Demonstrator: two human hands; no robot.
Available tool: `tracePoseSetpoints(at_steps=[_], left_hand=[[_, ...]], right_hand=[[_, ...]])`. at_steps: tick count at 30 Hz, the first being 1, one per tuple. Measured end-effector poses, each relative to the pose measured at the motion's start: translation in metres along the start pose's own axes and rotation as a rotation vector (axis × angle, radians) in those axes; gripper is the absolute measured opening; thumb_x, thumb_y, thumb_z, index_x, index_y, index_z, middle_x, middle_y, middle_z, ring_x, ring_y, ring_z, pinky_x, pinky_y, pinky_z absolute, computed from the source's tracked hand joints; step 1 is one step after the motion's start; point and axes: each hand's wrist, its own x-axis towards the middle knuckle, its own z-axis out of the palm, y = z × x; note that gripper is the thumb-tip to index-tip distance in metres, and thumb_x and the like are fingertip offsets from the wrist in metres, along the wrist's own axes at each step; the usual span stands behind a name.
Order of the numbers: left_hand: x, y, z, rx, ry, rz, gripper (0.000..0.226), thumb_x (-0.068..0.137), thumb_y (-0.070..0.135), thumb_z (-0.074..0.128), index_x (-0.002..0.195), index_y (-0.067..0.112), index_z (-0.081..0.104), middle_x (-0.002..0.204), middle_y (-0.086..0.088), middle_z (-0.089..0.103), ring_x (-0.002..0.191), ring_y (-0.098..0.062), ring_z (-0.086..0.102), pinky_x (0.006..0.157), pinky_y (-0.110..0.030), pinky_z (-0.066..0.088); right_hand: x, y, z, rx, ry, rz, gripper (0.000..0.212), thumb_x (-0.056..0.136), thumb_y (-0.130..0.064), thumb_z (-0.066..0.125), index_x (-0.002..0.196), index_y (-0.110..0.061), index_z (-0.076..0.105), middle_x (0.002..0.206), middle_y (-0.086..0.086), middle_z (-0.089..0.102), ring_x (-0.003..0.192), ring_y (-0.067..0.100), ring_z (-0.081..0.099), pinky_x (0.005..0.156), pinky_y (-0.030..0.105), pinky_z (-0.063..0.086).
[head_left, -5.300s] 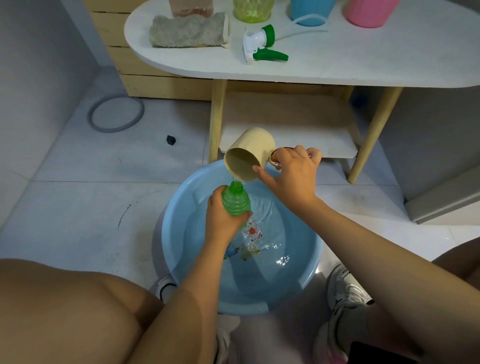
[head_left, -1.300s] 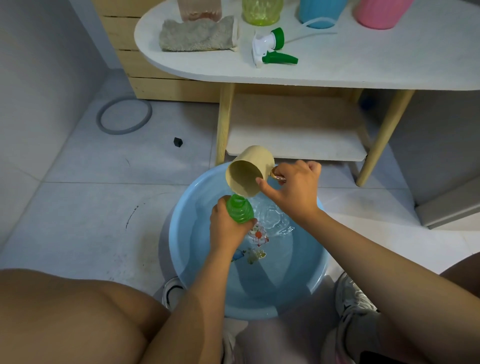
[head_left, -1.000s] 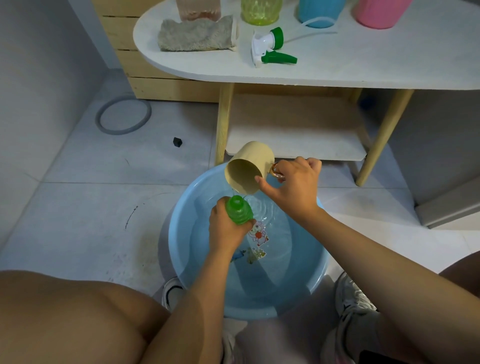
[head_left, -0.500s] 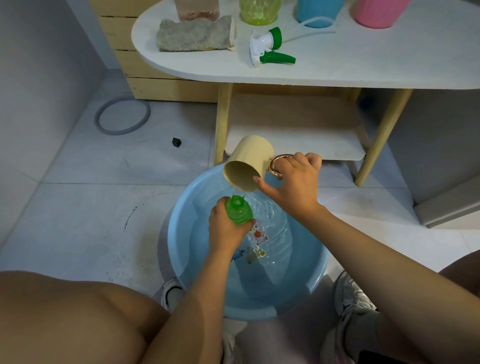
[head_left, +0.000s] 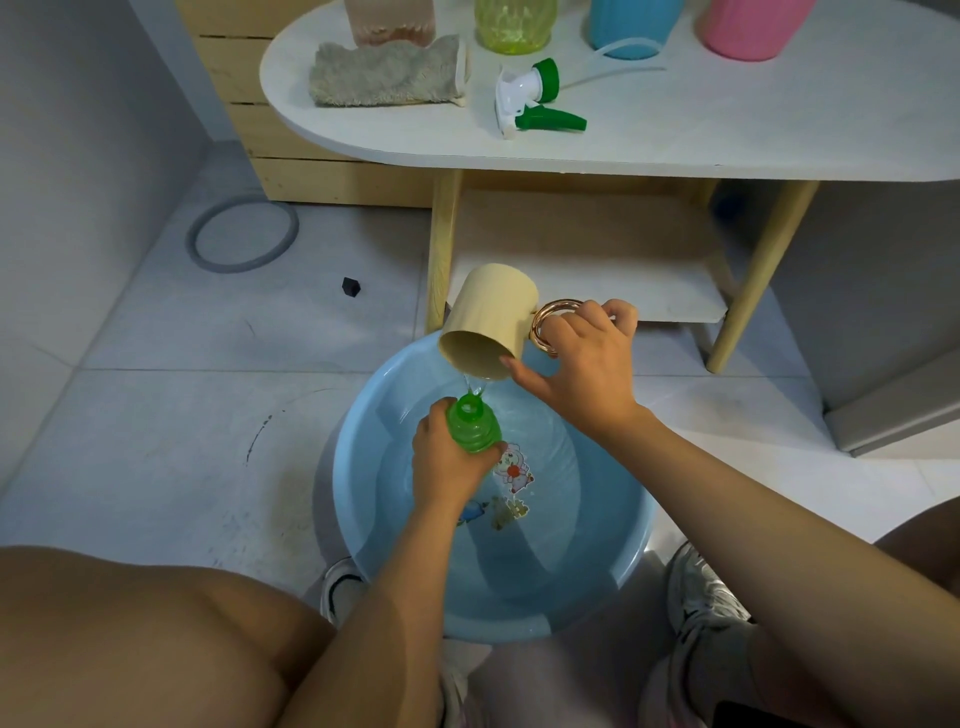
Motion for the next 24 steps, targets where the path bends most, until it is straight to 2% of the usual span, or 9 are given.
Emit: tracePoseSetpoints(at_steps=[8, 13, 16, 20, 24], left_hand=[[0.0, 0.003, 0.0, 0.015, 0.019, 0.009, 0.077, 0.053, 0.042, 0.085, 0.118, 0.025, 0.049, 0.112, 0.0, 0.058, 0.103, -0.023, 0.056, 0.085, -0.043, 0.051], [0.001, 0.004, 0.0, 0.019, 0.026, 0.008, 0.079, 0.051, 0.043, 0.086, 0.118, 0.025, 0.049, 0.112, 0.0, 0.058, 0.104, -0.023, 0.056, 0.085, -0.043, 0.052], [0.0, 0.004, -0.001, 0.019, 0.029, 0.01, 0.08, 0.052, 0.043, 0.086, 0.12, 0.025, 0.049, 0.114, 0.0, 0.057, 0.106, -0.024, 0.055, 0.086, -0.043, 0.051], [0.0, 0.005, -0.001, 0.004, 0.03, 0.01, 0.081, 0.055, 0.04, 0.087, 0.124, 0.027, 0.046, 0.117, -0.002, 0.053, 0.111, -0.024, 0.051, 0.09, -0.04, 0.048], [-0.002, 0.004, -0.002, -0.024, 0.058, 0.006, 0.081, 0.055, 0.037, 0.088, 0.124, 0.025, 0.047, 0.119, -0.004, 0.05, 0.113, -0.024, 0.048, 0.092, -0.036, 0.045]], right_hand=[[-0.002, -0.001, 0.002, 0.005, 0.013, -0.047, 0.044, 0.073, -0.053, 0.065, 0.064, -0.011, 0.054, 0.06, -0.002, 0.057, 0.064, 0.022, 0.049, 0.079, 0.035, 0.028], [-0.002, -0.001, 0.002, 0.043, 0.019, -0.1, 0.042, 0.074, -0.051, 0.065, 0.067, -0.011, 0.053, 0.065, -0.001, 0.059, 0.072, 0.016, 0.039, 0.08, 0.034, 0.028], [-0.003, -0.002, 0.003, 0.061, 0.01, -0.11, 0.042, 0.073, -0.051, 0.066, 0.068, -0.011, 0.054, 0.068, -0.001, 0.061, 0.074, 0.016, 0.04, 0.08, 0.034, 0.028], [-0.005, -0.003, 0.003, 0.051, -0.038, -0.037, 0.045, 0.074, -0.055, 0.063, 0.065, -0.012, 0.056, 0.067, -0.002, 0.063, 0.072, 0.018, 0.049, 0.079, 0.034, 0.028], [-0.012, 0.0, 0.011, -0.03, -0.231, 0.132, 0.05, 0.073, -0.061, 0.055, 0.061, -0.014, 0.059, 0.055, -0.002, 0.06, 0.061, 0.022, 0.054, 0.076, 0.033, 0.024]])
